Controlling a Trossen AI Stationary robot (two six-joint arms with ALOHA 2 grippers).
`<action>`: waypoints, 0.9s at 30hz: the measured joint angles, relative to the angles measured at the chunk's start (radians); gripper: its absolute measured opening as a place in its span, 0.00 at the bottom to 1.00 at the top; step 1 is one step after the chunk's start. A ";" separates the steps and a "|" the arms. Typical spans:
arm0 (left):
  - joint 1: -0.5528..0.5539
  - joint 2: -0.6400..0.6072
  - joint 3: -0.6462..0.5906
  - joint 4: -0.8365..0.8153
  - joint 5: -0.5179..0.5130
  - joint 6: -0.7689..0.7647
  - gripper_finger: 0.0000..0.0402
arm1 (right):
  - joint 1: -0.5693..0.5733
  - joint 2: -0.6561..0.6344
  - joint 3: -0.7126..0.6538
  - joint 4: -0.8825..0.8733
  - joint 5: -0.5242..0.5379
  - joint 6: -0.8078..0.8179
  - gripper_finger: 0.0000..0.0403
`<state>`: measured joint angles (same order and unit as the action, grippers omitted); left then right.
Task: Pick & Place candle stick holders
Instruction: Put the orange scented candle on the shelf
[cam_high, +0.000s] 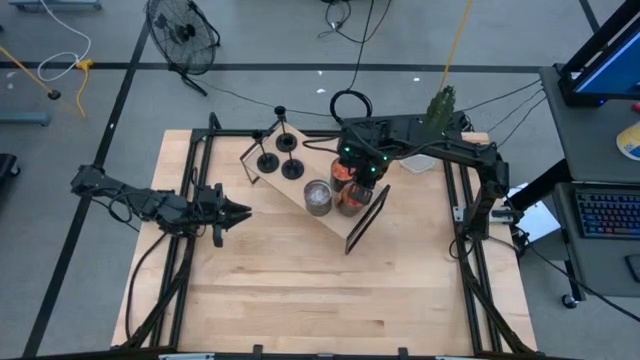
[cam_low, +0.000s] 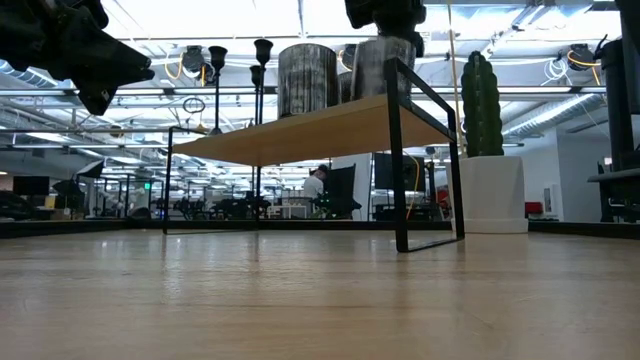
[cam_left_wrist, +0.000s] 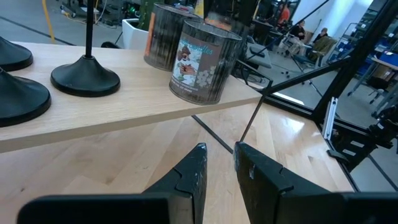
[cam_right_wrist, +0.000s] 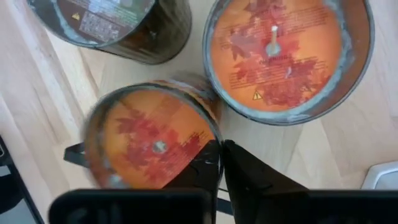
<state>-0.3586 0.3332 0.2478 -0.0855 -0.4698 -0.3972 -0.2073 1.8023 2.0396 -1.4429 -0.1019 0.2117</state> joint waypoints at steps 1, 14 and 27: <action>0.000 0.000 0.000 0.000 0.000 0.000 0.22 | 0.000 0.000 0.000 0.003 0.000 0.001 0.04; 0.000 0.000 0.000 0.000 0.003 0.000 0.22 | 0.005 -0.009 0.000 0.048 -0.001 0.008 0.07; 0.000 0.000 0.000 0.000 0.028 0.000 0.22 | 0.081 -0.109 -0.001 -0.077 0.139 0.130 0.00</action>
<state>-0.3588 0.3334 0.2478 -0.0855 -0.4414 -0.3973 -0.1265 1.6928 2.0389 -1.5195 0.0368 0.3414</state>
